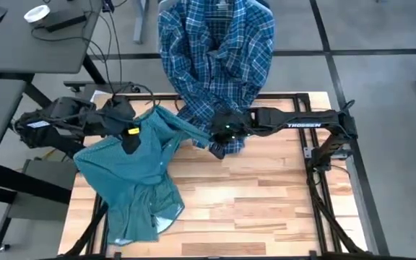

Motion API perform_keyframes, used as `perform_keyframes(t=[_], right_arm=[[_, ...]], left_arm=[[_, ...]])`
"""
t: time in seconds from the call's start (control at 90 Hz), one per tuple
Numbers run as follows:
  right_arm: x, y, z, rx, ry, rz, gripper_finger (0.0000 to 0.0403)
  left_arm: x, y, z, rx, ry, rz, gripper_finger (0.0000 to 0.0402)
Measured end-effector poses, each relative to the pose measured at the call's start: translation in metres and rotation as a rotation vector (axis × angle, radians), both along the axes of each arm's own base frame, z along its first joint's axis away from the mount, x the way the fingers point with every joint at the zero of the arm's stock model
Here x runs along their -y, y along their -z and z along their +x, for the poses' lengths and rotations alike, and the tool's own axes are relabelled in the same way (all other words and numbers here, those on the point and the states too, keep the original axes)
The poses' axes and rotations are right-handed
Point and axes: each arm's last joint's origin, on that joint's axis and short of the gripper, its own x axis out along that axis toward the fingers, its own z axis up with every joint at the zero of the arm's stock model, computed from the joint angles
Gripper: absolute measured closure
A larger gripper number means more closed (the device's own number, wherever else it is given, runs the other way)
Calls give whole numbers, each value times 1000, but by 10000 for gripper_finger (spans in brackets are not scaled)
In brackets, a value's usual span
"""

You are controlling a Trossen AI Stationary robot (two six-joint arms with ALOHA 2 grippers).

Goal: Hang clothes
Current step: Put the green polo shirt on the gray hanger

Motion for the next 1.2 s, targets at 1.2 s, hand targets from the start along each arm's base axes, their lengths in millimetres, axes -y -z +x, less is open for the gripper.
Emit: perform_keyframes(t=[1.2], right_arm=[[14, -1, -10, -43, 84, 55, 403]], left_arm=[[2, -47, -6, 234, 102, 236, 376]])
